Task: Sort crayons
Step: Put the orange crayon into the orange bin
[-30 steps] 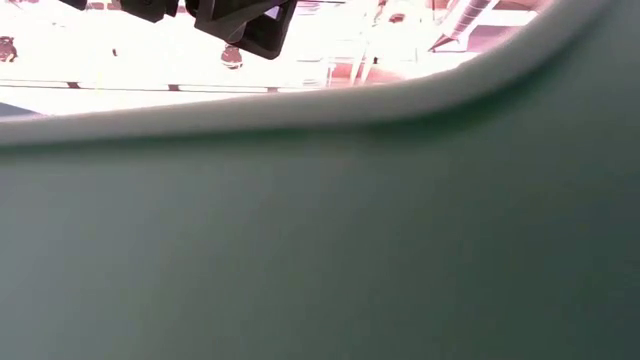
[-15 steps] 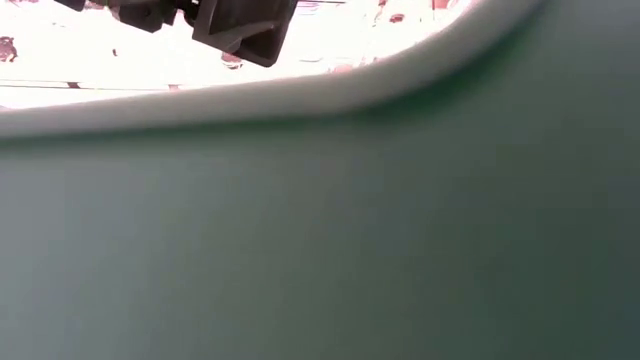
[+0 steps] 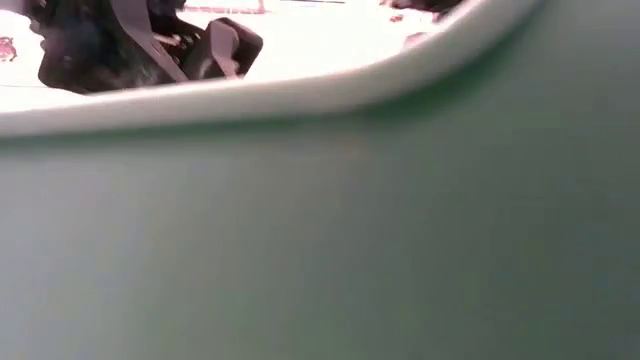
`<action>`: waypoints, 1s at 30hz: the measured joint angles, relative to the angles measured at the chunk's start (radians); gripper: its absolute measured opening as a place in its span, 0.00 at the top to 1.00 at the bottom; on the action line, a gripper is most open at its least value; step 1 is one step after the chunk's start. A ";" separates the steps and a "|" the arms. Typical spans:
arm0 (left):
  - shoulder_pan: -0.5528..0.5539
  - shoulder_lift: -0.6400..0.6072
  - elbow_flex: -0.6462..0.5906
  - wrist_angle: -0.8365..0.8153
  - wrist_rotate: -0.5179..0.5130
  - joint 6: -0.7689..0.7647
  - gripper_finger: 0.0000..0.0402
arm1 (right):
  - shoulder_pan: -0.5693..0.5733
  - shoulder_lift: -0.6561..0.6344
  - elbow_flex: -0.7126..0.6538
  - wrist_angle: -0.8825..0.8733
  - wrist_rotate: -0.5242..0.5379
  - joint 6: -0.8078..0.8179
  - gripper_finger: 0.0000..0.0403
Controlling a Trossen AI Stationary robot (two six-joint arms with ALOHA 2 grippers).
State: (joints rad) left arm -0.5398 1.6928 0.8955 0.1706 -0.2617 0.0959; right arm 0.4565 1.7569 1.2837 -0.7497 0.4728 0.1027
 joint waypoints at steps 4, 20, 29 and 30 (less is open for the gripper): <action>-0.042 -0.042 0.000 -0.041 -0.092 0.018 0.65 | -0.138 0.000 0.001 0.144 -0.020 -0.146 1.00; -0.110 -0.143 0.000 -0.244 -0.172 -0.004 0.65 | -0.438 0.000 0.002 0.407 -0.410 -0.296 0.99; -0.110 -0.143 0.000 -0.242 -0.172 -0.004 0.65 | -0.428 -0.002 0.002 0.454 -0.395 -0.296 0.77; -0.110 -0.143 0.000 -0.242 -0.170 -0.004 0.65 | -0.425 -0.002 0.002 0.451 -0.383 -0.296 0.75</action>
State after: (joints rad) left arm -0.6495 1.5494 0.8955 -0.0714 -0.4318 0.0917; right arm 0.0310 1.7554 1.2854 -0.2987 0.0902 -0.1928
